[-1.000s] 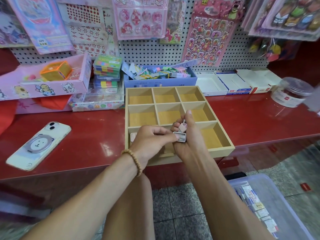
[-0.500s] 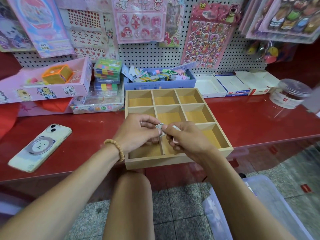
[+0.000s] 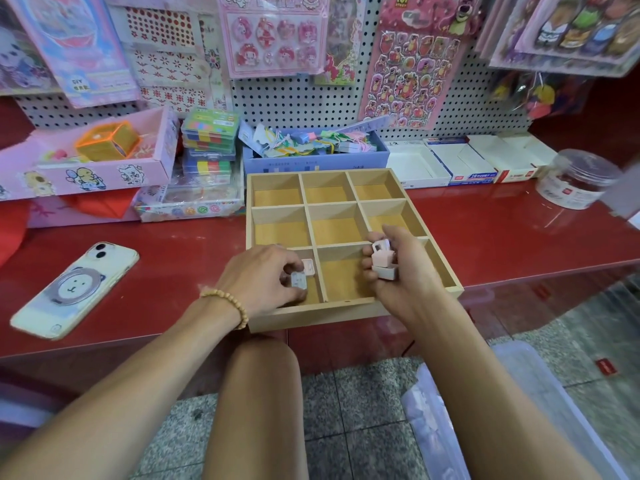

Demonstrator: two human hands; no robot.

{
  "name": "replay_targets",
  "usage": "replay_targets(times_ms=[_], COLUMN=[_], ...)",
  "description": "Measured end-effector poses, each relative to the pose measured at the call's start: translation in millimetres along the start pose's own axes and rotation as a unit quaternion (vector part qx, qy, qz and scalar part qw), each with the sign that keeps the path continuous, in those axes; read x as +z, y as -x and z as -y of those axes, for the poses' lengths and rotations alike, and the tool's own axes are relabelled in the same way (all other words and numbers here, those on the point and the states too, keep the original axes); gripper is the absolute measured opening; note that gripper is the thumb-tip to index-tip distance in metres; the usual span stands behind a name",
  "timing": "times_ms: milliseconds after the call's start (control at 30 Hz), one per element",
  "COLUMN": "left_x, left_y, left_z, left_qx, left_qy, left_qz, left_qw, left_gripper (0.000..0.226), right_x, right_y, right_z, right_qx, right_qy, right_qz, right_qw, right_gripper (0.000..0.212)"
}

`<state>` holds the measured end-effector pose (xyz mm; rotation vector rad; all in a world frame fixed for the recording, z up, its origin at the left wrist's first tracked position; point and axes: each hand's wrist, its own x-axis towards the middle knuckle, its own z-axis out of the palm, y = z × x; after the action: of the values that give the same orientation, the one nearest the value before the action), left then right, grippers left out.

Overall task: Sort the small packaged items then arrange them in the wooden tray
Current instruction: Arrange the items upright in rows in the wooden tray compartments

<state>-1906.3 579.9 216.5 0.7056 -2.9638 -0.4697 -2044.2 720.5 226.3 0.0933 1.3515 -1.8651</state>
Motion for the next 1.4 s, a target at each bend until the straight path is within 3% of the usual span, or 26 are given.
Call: replay_targets(times_ms=[167, 500, 567, 667, 767, 1033, 1233, 1400], left_x=[11, 14, 14, 12, 7, 10, -9, -23], left_y=[-8, -11, -9, -2, 4, 5, 8, 4], left_z=[-5, -4, -3, -6, -21, -40, -28, -12], left_qx=[0.013, 0.024, 0.028, 0.022, 0.022, -0.002, 0.023, 0.042], left_qy=[-0.015, -0.035, 0.003, 0.157, 0.277, 0.356, 0.355, 0.323], left_qz=[0.015, 0.007, -0.020, -0.119, -0.154, -0.111, -0.026, 0.002], left_qw=[1.000, 0.999, 0.999, 0.980, 0.948, 0.928, 0.934, 0.945], left_gripper=[0.040, 0.045, 0.035, 0.014, 0.019, 0.019, 0.015, 0.020], right_x=[-5, -6, -4, 1, 6, 16, 3, -4], right_y=[2, 8, 9, 11, 8, 11, 7, 13], right_z=[-1, -12, -14, -17, -21, -28, -17, -6], right_qx=[-0.001, -0.012, -0.026, -0.044, -0.068, -0.061, -0.083, -0.057], right_qy=[-0.037, 0.072, 0.098, 0.114, 0.093, 0.029, 0.141, 0.322], right_qz=[0.031, 0.088, 0.090, 0.081, 0.059, 0.088, 0.021, 0.143], right_qw=[0.999, 0.994, 0.991, 0.989, 0.992, 0.994, 0.986, 0.934], right_gripper=[0.026, 0.020, 0.017, 0.018, 0.017, 0.019, 0.020, 0.021])
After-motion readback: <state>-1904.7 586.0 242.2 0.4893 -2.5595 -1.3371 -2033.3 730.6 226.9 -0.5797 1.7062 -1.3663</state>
